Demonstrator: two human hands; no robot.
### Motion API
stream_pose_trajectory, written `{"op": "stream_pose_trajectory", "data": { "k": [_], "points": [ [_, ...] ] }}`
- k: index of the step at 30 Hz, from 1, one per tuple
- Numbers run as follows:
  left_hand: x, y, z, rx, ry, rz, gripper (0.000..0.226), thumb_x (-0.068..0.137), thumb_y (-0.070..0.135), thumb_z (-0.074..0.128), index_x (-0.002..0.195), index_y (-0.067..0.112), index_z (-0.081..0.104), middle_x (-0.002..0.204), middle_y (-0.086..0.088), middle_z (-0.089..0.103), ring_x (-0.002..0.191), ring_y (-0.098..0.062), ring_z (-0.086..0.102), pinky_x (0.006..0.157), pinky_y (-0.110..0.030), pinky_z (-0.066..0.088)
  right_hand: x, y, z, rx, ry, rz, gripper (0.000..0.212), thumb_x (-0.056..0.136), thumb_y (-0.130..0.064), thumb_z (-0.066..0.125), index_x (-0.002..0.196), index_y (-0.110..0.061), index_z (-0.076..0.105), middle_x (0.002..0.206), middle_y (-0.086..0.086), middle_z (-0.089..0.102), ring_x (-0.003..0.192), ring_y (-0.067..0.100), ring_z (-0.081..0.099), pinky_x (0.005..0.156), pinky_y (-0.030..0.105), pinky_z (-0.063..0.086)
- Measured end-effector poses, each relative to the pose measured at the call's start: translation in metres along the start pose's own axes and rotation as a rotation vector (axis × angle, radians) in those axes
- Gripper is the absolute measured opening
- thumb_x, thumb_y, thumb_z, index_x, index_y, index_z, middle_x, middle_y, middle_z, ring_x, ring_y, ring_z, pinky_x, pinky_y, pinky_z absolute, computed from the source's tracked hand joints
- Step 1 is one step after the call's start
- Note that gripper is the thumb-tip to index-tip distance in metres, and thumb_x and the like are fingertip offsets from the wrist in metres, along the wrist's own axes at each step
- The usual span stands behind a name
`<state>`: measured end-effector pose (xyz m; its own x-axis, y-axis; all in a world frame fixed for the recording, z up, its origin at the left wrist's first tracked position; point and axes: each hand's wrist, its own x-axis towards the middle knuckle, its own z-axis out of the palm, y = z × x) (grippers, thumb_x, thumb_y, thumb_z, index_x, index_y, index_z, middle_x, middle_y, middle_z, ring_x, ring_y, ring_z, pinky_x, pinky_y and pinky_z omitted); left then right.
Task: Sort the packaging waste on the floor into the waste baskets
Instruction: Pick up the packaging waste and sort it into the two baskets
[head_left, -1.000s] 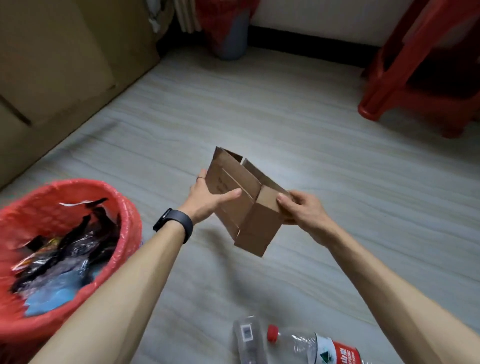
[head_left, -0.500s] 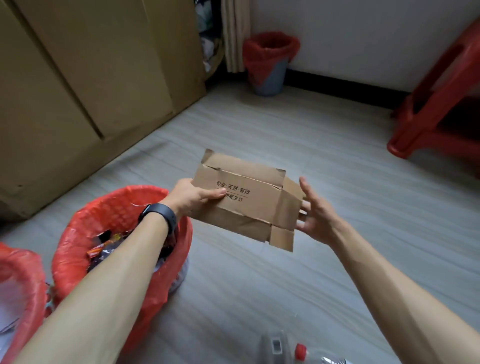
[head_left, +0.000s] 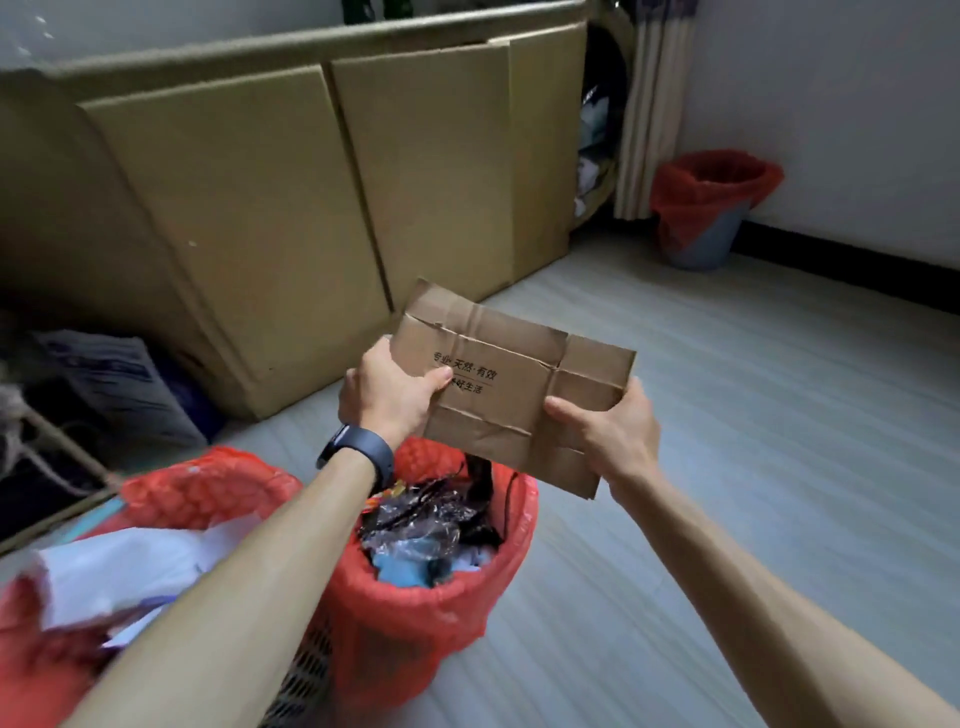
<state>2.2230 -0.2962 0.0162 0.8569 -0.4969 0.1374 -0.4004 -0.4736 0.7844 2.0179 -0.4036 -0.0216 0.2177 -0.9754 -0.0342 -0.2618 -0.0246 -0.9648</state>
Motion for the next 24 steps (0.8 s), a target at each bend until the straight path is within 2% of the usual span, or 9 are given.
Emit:
{"op": "stream_pose_trajectory", "data": {
  "k": [2, 5, 10, 12, 16, 19, 21, 22, 24],
  "points": [
    [-0.003, -0.010, -0.019, 0.130, 0.163, -0.032, 0.050, 0.064, 0.054, 0.075, 0.098, 0.021, 0.059, 0.095, -0.007, 0.072, 0.091, -0.035, 0.066, 0.071, -0.035, 0.051, -0.016, -0.025, 0.034, -0.122, 0.015, -0.104, 0.053, 0.068, -0.043, 0.083, 0.105, -0.025, 0.050, 0.090, -0.008, 0.063, 0.083, 0.019, 0.060, 0.078, 0.034, 0.052],
    [0.003, -0.033, -0.048, 0.165, 0.197, -0.088, 0.041, 0.074, 0.046, 0.076, 0.096, 0.017, 0.059, 0.100, -0.009, 0.071, 0.096, -0.037, 0.064, 0.070, -0.036, 0.048, -0.025, -0.046, 0.071, -0.169, -0.050, -0.157, 0.054, 0.074, -0.042, 0.080, 0.107, -0.019, 0.044, 0.096, 0.000, 0.065, 0.086, 0.025, 0.061, 0.075, 0.033, 0.050],
    [0.022, -0.072, -0.128, 0.199, 0.214, -0.015, 0.045, 0.065, 0.052, 0.074, 0.095, 0.021, 0.061, 0.096, -0.003, 0.073, 0.093, -0.032, 0.066, 0.079, -0.037, 0.054, -0.039, -0.040, 0.127, -0.106, -0.291, -0.090, 0.073, 0.060, -0.064, 0.083, 0.114, -0.023, 0.056, 0.109, -0.005, 0.070, 0.099, 0.017, 0.066, 0.085, 0.036, 0.055],
    [0.029, -0.084, -0.173, 0.243, 0.160, -0.013, 0.039, 0.067, 0.045, 0.079, 0.093, 0.024, 0.060, 0.099, -0.001, 0.073, 0.095, -0.028, 0.065, 0.084, -0.036, 0.052, -0.060, -0.036, 0.155, -0.072, -0.459, -0.029, 0.072, 0.057, -0.068, 0.082, 0.111, -0.025, 0.062, 0.106, -0.007, 0.073, 0.093, 0.015, 0.070, 0.078, 0.040, 0.059],
    [0.042, -0.105, -0.255, 0.439, 0.037, -0.013, 0.047, 0.061, 0.052, 0.078, 0.100, 0.030, 0.062, 0.108, -0.001, 0.072, 0.103, -0.028, 0.064, 0.087, -0.037, 0.050, -0.111, -0.041, 0.204, 0.036, -0.745, 0.154, 0.049, 0.068, -0.054, 0.083, 0.088, -0.012, 0.069, 0.079, 0.006, 0.074, 0.061, 0.019, 0.069, 0.058, 0.043, 0.061],
    [0.045, -0.121, -0.290, 0.557, -0.073, -0.093, 0.042, 0.075, 0.032, 0.083, 0.110, 0.020, 0.065, 0.107, -0.004, 0.069, 0.097, -0.023, 0.061, 0.076, -0.026, 0.037, -0.137, -0.038, 0.223, -0.209, -0.793, 0.028, 0.055, 0.076, -0.063, 0.073, 0.054, -0.017, 0.052, 0.052, -0.005, 0.054, 0.054, 0.015, 0.056, 0.054, 0.034, 0.046],
    [0.042, -0.139, -0.301, 0.536, -0.179, -0.150, 0.039, 0.074, 0.026, 0.085, 0.106, 0.017, 0.066, 0.099, -0.001, 0.068, 0.093, -0.019, 0.062, 0.075, -0.023, 0.036, -0.150, -0.027, 0.232, -0.388, -0.742, -0.121, 0.048, 0.077, -0.067, 0.069, 0.063, -0.021, 0.062, 0.078, 0.001, 0.060, 0.082, 0.019, 0.058, 0.070, 0.032, 0.043],
    [0.040, -0.149, -0.302, 0.518, -0.232, -0.170, 0.037, 0.073, 0.023, 0.086, 0.103, 0.017, 0.066, 0.097, 0.001, 0.068, 0.095, -0.020, 0.064, 0.076, -0.023, 0.038, -0.152, -0.021, 0.232, -0.415, -0.708, -0.170, 0.047, 0.075, -0.067, 0.071, 0.087, -0.022, 0.069, 0.103, 0.008, 0.059, 0.106, 0.024, 0.055, 0.087, 0.033, 0.044],
    [0.040, -0.170, -0.299, 0.541, -0.296, -0.187, 0.036, 0.070, 0.024, 0.088, 0.098, 0.019, 0.066, 0.095, 0.002, 0.070, 0.096, -0.020, 0.065, 0.076, -0.025, 0.042, -0.154, -0.014, 0.228, -0.347, -0.645, -0.122, 0.080, 0.069, -0.060, 0.079, 0.126, -0.011, 0.054, 0.133, 0.013, 0.043, 0.128, 0.028, 0.043, 0.108, 0.035, 0.037]
  ]
}}
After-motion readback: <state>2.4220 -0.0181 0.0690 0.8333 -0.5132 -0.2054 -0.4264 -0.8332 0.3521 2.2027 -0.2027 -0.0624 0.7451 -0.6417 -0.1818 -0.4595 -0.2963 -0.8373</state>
